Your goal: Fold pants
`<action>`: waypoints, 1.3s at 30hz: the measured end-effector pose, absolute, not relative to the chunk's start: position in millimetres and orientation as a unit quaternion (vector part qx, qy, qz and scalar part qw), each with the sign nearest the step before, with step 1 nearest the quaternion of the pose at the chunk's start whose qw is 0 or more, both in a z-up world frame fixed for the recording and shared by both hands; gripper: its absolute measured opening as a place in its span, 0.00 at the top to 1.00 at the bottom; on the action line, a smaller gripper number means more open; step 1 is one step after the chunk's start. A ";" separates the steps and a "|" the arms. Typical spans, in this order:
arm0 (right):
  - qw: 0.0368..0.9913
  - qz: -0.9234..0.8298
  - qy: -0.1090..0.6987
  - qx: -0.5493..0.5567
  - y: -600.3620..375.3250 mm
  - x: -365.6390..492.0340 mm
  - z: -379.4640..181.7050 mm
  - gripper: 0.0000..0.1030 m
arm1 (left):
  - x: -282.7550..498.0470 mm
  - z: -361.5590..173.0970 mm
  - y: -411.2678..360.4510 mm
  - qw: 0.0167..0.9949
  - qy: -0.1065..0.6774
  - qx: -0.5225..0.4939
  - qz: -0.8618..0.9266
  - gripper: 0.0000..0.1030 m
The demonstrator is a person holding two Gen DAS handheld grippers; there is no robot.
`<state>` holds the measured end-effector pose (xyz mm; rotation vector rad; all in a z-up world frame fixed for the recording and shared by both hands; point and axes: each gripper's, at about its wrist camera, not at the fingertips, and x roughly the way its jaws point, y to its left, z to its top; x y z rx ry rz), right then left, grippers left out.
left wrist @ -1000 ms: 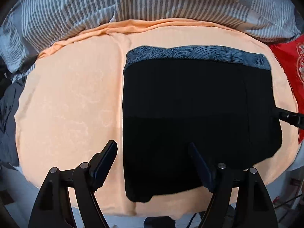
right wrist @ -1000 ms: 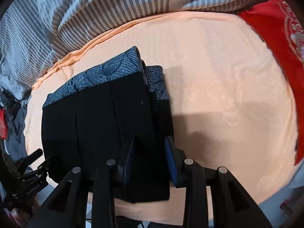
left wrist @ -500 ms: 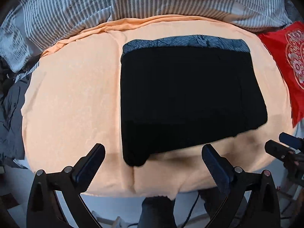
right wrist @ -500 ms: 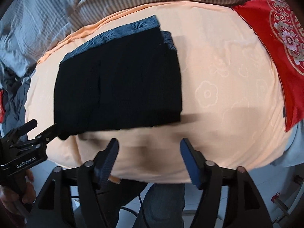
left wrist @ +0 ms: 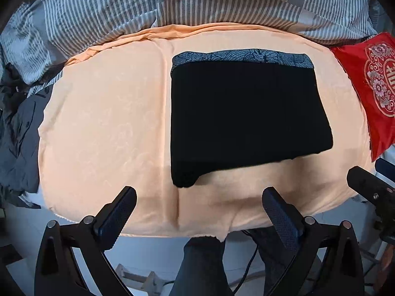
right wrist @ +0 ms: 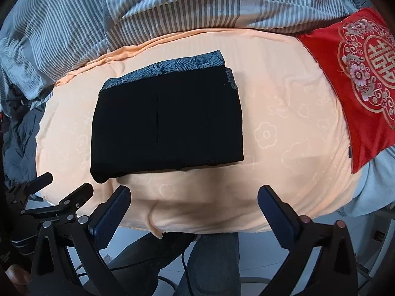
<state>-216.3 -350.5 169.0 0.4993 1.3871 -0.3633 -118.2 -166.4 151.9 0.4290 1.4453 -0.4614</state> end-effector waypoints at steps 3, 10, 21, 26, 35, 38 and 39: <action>0.722 -0.175 0.630 0.226 -348.3 -217.9 176.5 0.00 | -120.1 160.3 -162.9 0.705 0.649 0.196 -0.209 0.01; 0.720 -0.196 0.626 0.226 -345.0 -221.3 194.4 0.00 | -126.1 173.3 -159.3 0.702 0.648 0.202 -0.217 0.01; 0.722 -0.168 0.639 0.203 -348.7 -217.1 213.9 0.00 | -123.9 198.2 -165.6 0.720 0.641 0.185 -0.191 0.01; 0.728 -0.158 0.646 0.168 -351.1 -218.5 224.5 0.00 | -131.4 206.0 -178.1 0.720 0.641 0.188 -0.187 0.01; 0.729 -0.139 0.652 0.154 -356.3 -211.6 226.9 0.00 | -137.9 214.4 -191.9 0.722 0.634 0.210 -0.180 0.01; 0.731 -0.137 0.651 0.154 -356.7 -211.6 227.8 0.00 | -138.9 215.2 -192.2 0.721 0.636 0.209 -0.178 0.01; 0.731 -0.137 0.651 0.155 -357.2 -211.9 227.8 0.00 | -138.7 215.6 -191.7 0.721 0.637 0.206 -0.178 0.01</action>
